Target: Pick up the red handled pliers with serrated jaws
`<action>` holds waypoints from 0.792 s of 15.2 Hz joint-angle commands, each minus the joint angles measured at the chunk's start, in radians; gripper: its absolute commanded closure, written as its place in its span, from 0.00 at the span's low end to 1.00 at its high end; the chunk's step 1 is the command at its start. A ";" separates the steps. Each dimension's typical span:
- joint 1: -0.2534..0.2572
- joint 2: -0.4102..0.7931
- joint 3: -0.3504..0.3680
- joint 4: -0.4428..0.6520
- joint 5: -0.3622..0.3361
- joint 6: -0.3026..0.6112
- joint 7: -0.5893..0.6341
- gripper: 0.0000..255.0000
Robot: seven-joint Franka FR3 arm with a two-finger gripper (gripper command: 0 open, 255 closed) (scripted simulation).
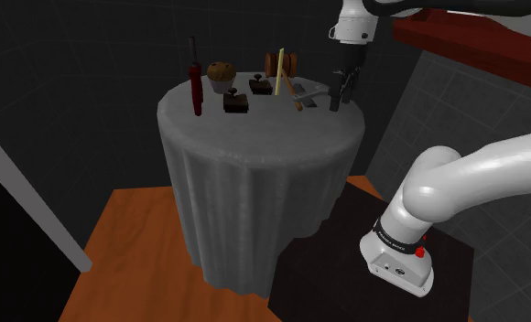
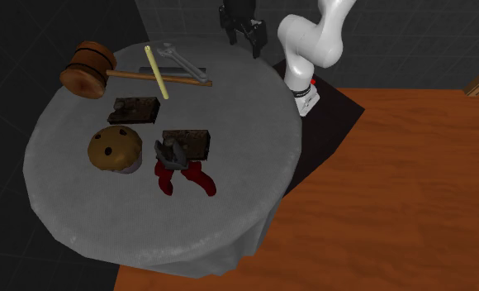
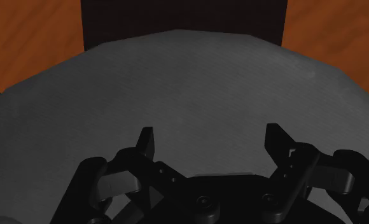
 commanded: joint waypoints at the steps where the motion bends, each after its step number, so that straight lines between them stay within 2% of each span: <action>1: 0.000 0.000 0.000 0.000 0.000 0.000 0.000 0.00; 12: 0.053 0.300 0.139 0.248 0.059 0.148 0.150 0.00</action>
